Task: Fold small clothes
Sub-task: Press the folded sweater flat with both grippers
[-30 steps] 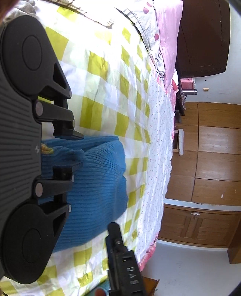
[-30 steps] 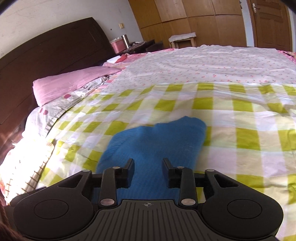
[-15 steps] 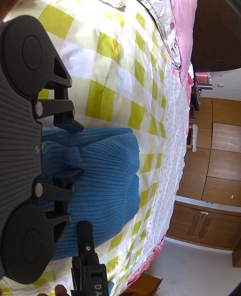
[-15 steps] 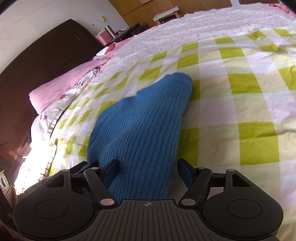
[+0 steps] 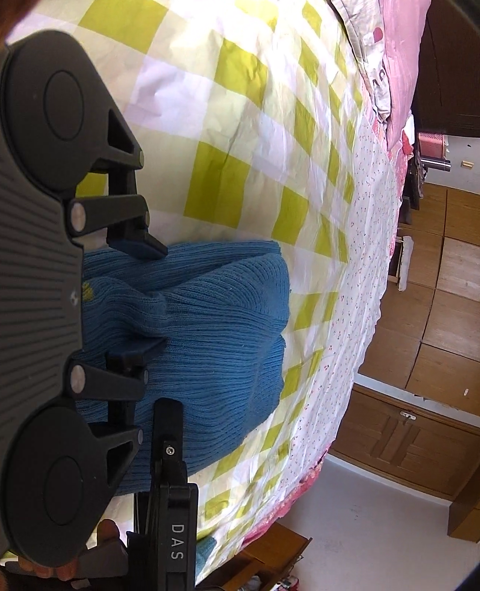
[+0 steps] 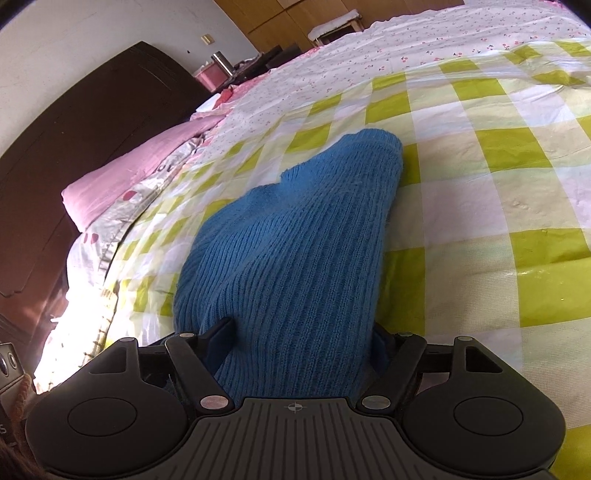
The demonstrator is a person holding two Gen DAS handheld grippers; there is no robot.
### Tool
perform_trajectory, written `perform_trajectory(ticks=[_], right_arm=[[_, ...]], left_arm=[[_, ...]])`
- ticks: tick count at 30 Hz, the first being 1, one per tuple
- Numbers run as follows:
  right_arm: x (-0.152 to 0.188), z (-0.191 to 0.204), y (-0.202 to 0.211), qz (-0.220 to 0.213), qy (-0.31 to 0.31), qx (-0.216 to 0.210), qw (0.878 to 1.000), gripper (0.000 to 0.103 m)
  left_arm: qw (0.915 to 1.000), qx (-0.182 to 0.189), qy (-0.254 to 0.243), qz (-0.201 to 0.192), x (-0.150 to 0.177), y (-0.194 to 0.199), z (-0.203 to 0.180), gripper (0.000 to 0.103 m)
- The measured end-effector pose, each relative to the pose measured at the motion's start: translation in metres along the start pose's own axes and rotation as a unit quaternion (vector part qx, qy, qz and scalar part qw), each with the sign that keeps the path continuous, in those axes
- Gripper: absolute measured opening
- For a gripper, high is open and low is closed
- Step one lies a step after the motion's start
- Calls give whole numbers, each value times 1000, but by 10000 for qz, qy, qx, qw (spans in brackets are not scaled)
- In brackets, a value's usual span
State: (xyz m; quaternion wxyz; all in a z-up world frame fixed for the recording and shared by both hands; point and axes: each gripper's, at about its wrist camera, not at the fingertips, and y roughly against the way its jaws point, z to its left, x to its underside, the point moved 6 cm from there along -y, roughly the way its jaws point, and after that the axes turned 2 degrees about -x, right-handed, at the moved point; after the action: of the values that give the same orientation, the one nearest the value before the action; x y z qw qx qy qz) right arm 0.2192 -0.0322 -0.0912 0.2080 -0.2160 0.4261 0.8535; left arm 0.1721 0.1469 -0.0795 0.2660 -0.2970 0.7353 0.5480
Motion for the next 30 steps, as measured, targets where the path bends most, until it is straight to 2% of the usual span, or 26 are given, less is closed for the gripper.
perform_trajectory(ticks=[2,4,9,30], right_arm=[[1,0,3,48,-26,-41,10000,58],[2,-2,9,82,-89,-117,9999,49],[11,-3,23,84,-22,-41,10000,48],[55,-25,94,105,144,448,9988,47]], left_arm=[[9999,57,84,62,2,2,0,47],[10000,10,-47,82,7,6,-5,45],[9988,-130,-448,136,17,16,-26,43],[9924,7,-1153,441,68,54,-92,42]])
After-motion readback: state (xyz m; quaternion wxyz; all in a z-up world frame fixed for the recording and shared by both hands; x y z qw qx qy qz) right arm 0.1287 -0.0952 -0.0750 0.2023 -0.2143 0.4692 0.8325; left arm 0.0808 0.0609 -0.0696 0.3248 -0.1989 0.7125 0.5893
